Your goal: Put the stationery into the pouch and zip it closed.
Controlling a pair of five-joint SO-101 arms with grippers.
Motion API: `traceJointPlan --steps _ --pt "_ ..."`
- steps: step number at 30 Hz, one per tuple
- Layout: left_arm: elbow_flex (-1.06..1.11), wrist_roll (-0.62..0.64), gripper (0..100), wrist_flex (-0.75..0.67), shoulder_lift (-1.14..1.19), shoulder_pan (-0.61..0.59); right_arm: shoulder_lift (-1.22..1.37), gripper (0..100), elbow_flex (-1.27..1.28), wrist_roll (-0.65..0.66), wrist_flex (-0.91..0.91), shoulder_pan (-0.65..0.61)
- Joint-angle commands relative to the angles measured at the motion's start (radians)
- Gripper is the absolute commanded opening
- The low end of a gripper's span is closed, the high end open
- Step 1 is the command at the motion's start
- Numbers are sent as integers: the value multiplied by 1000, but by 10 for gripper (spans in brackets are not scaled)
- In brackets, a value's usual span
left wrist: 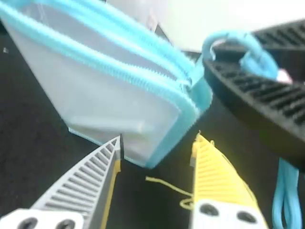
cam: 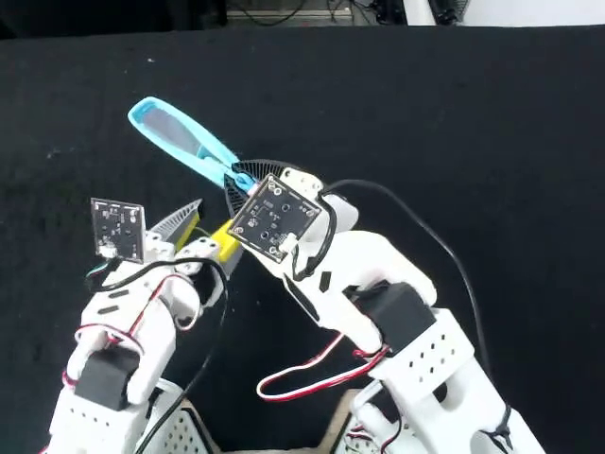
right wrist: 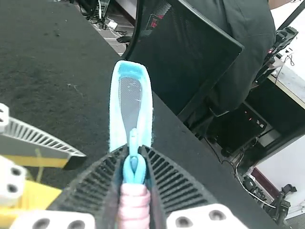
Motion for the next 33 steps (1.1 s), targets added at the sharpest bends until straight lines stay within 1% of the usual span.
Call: traceJointPlan --steps 1,3,7,9,14,16,18,23,26,28,29,33 --pt "28 9 224 -114 -8 -56 -5 11 -50 11 -40 14" --pt "50 9 224 -120 -14 -81 -5 11 -50 11 -40 14" --pt "59 11 224 -80 -17 -140 -5 11 -50 11 -46 14" --pt "64 8 224 -71 -17 -166 -5 11 -47 11 -78 14" --pt "53 8 225 -71 -17 -209 1 11 -42 3 -149 11" --pt "53 8 225 -69 -17 -208 1 11 -42 3 -155 11" --pt "48 8 225 -41 -17 -194 1 11 -42 3 -153 11" --pt "-35 8 225 101 -17 -25 1 11 -42 9 -153 11" --pt "-68 12 225 141 -17 59 1 11 -42 9 -147 11" --pt "-68 8 225 126 -17 73 1 11 -42 9 -147 11" --pt "-58 6 225 92 -17 61 1 11 -42 9 -147 11" --pt "36 5 225 -107 -8 -77 1 11 -42 9 -146 12"
